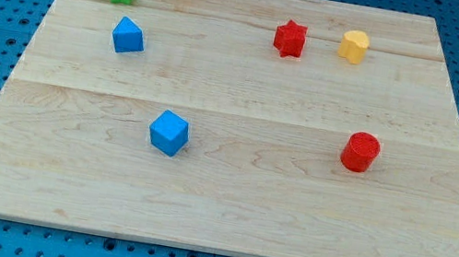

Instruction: Slightly push the yellow hexagon to the left

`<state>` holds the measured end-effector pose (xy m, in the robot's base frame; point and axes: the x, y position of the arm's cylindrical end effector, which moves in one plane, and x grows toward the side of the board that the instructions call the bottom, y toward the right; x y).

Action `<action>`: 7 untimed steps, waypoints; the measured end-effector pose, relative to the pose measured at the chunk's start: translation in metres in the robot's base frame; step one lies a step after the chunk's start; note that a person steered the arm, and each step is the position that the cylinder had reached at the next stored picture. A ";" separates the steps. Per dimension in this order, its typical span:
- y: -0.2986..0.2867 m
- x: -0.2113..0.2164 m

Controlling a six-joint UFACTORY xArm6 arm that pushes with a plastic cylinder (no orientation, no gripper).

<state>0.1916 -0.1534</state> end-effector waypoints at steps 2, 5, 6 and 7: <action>0.118 0.010; 0.189 0.028; 0.219 0.001; 0.192 0.000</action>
<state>0.1919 0.0385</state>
